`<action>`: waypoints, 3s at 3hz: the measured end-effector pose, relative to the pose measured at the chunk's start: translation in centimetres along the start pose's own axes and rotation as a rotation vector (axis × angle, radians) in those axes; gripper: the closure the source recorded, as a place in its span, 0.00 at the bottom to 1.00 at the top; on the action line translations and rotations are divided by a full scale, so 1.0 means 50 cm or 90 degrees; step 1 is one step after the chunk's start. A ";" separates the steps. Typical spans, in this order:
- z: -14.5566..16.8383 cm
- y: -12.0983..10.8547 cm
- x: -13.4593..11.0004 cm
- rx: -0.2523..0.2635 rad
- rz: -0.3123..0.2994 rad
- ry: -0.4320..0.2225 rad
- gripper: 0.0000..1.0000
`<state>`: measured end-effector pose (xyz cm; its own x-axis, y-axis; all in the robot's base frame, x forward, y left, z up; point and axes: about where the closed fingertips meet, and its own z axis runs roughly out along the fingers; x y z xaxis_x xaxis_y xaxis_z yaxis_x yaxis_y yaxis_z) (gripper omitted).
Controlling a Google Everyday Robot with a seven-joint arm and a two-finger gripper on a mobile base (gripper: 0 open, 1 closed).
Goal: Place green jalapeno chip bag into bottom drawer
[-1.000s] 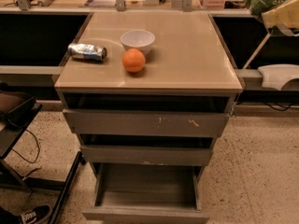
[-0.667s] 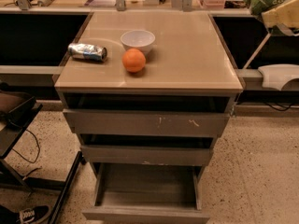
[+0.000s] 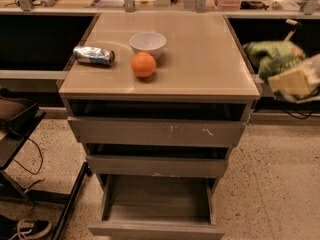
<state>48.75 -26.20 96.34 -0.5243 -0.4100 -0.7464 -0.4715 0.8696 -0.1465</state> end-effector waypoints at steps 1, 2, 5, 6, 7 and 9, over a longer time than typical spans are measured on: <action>0.084 0.070 0.155 -0.046 0.108 0.098 1.00; 0.183 0.099 0.264 -0.070 0.222 0.155 1.00; 0.242 0.118 0.287 -0.068 0.305 0.143 1.00; 0.411 0.183 0.414 -0.092 0.375 0.175 1.00; 0.542 0.224 0.560 -0.066 0.380 0.232 1.00; 0.679 0.241 0.571 -0.040 0.450 0.221 1.00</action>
Offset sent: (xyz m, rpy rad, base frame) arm -0.0206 0.0191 -0.2557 0.3838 0.5341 -0.3755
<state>52.17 -18.08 51.22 -0.9011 0.1623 -0.4020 0.0218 0.9430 0.3320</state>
